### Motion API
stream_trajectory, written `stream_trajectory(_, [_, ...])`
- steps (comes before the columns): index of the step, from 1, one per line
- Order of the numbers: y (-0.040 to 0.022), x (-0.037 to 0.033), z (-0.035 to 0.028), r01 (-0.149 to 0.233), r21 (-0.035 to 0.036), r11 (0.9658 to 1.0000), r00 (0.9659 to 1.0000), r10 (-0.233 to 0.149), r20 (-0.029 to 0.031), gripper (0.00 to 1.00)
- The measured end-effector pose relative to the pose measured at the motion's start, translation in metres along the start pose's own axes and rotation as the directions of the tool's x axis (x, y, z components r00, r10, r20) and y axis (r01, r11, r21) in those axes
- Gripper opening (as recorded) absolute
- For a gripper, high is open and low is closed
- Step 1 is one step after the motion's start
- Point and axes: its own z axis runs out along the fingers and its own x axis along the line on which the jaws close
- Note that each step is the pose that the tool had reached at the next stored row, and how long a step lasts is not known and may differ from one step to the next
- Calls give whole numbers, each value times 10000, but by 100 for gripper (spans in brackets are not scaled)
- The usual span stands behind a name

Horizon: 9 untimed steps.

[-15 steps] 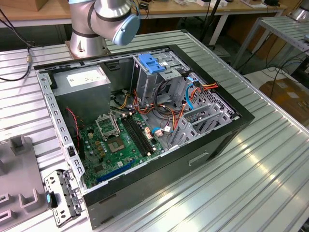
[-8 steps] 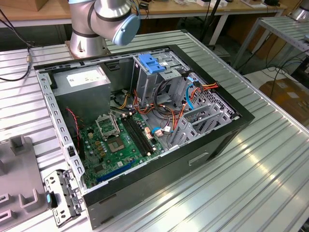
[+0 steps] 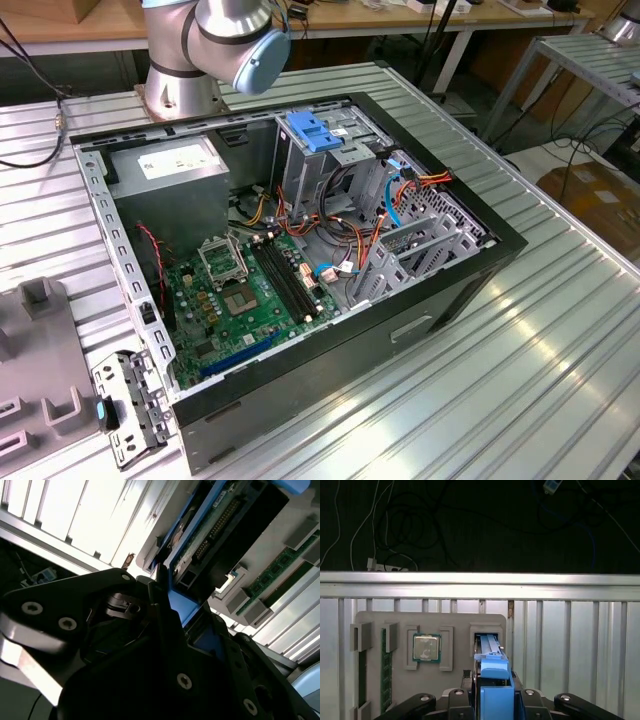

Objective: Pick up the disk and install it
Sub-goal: 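Pick up the disk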

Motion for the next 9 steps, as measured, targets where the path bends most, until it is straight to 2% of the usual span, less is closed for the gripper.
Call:
stream_trajectory(4, [0, 0, 0, -204, -3, 9998, 9998, 204, -3, 38])
stream_trajectory(9, [0, 0, 1, -206, -2, 9998, 9998, 206, -3, 37])
